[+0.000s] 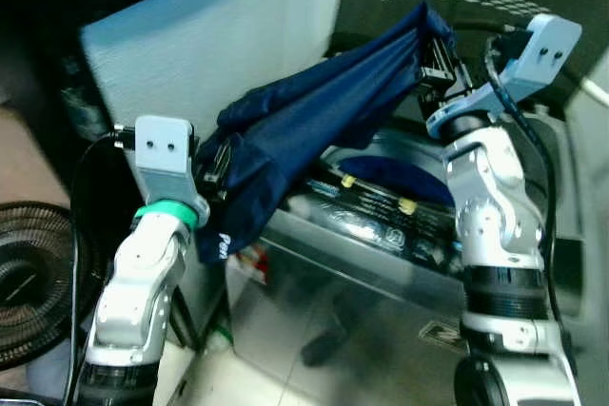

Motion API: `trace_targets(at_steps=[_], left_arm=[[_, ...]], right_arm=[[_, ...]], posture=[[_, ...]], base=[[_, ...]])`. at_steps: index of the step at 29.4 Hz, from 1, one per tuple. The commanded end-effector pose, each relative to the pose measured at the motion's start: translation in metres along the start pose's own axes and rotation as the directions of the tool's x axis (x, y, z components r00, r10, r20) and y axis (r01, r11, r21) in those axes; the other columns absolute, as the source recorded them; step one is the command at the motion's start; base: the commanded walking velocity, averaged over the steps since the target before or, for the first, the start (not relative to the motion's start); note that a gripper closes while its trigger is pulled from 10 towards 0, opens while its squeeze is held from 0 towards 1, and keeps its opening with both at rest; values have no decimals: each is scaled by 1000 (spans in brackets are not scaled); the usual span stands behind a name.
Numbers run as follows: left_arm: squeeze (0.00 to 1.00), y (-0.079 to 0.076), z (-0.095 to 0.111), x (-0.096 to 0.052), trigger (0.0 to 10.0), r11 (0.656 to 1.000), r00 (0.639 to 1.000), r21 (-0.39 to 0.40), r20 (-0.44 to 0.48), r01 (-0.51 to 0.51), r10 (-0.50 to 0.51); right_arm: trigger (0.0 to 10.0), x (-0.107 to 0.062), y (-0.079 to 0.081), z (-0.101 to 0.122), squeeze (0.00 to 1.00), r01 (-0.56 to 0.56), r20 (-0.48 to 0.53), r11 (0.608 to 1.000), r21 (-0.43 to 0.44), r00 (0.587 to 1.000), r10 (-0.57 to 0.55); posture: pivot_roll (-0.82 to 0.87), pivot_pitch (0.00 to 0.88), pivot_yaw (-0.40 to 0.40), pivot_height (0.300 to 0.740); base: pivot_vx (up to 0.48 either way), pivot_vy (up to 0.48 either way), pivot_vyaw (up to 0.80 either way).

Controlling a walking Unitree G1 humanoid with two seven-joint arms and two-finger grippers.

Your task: Clothes washing

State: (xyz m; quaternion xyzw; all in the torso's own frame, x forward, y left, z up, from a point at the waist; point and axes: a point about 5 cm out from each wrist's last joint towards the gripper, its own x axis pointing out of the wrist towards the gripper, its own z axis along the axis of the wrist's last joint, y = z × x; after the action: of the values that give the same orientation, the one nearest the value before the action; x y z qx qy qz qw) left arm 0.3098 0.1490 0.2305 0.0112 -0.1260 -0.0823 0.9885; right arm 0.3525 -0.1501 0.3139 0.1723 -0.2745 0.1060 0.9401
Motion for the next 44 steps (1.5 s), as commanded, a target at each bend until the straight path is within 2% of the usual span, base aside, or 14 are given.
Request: trace_targets(at_steps=[1, 7, 24, 27, 30, 32, 35, 36, 38, 39, 41, 42, 44], left_arm=[[0, 1, 1, -1, 10000, 1000, 1000, -12, 16, -7, 7], [0, -3, 4, -2, 10000, 999, 999, -44, 32, 9, -7], [0, -7, 12, -4, 10000, 997, 995, -65, 93, 42, -35], [0, -9, 15, -4, 10000, 995, 993, -82, 107, 54, -45], [0, -11, 17, -4, 10000, 994, 991, -85, 125, 64, -53], [0, -12, 18, -5, 10000, 993, 989, -97, 137, 70, -56], [0, -12, 18, -5, 10000, 993, 989, -97, 137, 70, -56], [0, -12, 18, -6, 10000, 993, 989, -100, 135, 66, -52], [0, -12, 18, -6, 10000, 993, 989, -100, 135, 66, -52], [0, -12, 17, -6, 10000, 993, 990, -100, 134, 62, -48], [0, -12, 17, -6, 10000, 993, 990, -100, 134, 62, -48], [0, -12, 17, -5, 10000, 993, 990, -99, 134, 58, -45], [0, -12, 17, -5, 10000, 993, 990, -99, 134, 58, -45]], right_arm=[[10000, 0, -1, 7, 0, 7, 29, 1000, -6, 1000, -6], [10000, -1, -1, 4, 0, 1, 15, 1000, -9, 1000, -1], [10000, -1, 7, 3, 0, -27, 19, 1000, 15, 999, 27], [10000, -1, 11, 4, 0, -55, 32, 998, -16, 998, 56], [10000, -1, 16, -2, 0, -87, -6, 996, -13, 996, 87], [10000, 0, 28, -10, 0, -166, -64, 986, -22, 984, 164], [10000, 0, 28, -10, 0, -166, -64, 986, -22, 984, 164], [10000, 4, 36, -11, 0, -217, -84, 976, -26, 973, 214], [10000, 4, 36, -11, 0, -217, -84, 976, -26, 973, 214], [10000, 12, 45, -9, 0, -270, -85, 962, -34, 960, 266], [10000, 12, 45, -9, 0, -270, -85, 962, -34, 960, 266], [10000, 32, 58, 8, 0, -328, -33, 944, -36, 944, 327], [10000, 32, 58, 8, 0, -328, -33, 944, -36, 944, 327]], posture=[[71, 19, -34, 740], [70, 18, -37, 740], [75, 20, -49, 740], [75, 24, -50, 740], [75, 28, -52, 740], [72, 31, -52, 740], [72, 31, -52, 740], [72, 31, -52, 740], [72, 31, -52, 740], [65, 37, -53, 740], [65, 37, -53, 740], [67, 41, -55, 740], [67, 41, -55, 740]], base=[[0, 0, -800], [0, 0, -800], [0, 0, -800], [0, 480, 0], [0, 480, 0], [0, 172, 0], [0, 0, 0], [0, 0, 0], [0, 0, 0], [0, 0, 0], [0, 0, 0], [0, 0, 0], [0, 0, 0]])
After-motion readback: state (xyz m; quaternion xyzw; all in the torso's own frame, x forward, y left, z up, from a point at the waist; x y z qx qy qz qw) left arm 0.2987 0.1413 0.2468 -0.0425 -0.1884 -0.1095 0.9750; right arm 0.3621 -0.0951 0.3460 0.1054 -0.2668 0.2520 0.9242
